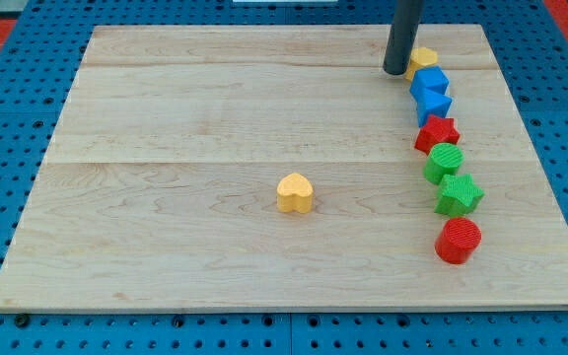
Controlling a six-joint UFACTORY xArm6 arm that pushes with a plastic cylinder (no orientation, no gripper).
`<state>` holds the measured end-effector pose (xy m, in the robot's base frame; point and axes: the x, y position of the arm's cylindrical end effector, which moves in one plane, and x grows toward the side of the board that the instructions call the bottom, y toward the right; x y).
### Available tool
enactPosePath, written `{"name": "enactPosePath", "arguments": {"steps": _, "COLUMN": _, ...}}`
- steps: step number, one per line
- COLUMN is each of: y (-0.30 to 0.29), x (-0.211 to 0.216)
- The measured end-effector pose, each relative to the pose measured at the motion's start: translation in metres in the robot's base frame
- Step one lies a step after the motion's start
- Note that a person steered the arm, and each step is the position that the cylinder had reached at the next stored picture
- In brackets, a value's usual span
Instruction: Move the yellow heart above the yellow hexagon
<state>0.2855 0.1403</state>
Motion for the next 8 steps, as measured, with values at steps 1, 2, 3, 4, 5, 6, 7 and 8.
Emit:
{"name": "enactPosePath", "arguments": {"steps": 1, "y": -0.067, "x": 0.03}}
{"name": "enactPosePath", "arguments": {"steps": 2, "y": -0.144, "x": 0.139}}
{"name": "enactPosePath", "arguments": {"steps": 3, "y": -0.194, "x": 0.264}}
{"name": "enactPosePath", "arguments": {"steps": 4, "y": -0.143, "x": 0.288}}
{"name": "enactPosePath", "arguments": {"steps": 5, "y": -0.118, "x": 0.233}}
{"name": "enactPosePath", "arguments": {"steps": 6, "y": -0.138, "x": 0.169}}
{"name": "enactPosePath", "arguments": {"steps": 7, "y": -0.153, "x": 0.13}}
{"name": "enactPosePath", "arguments": {"steps": 8, "y": -0.201, "x": 0.127}}
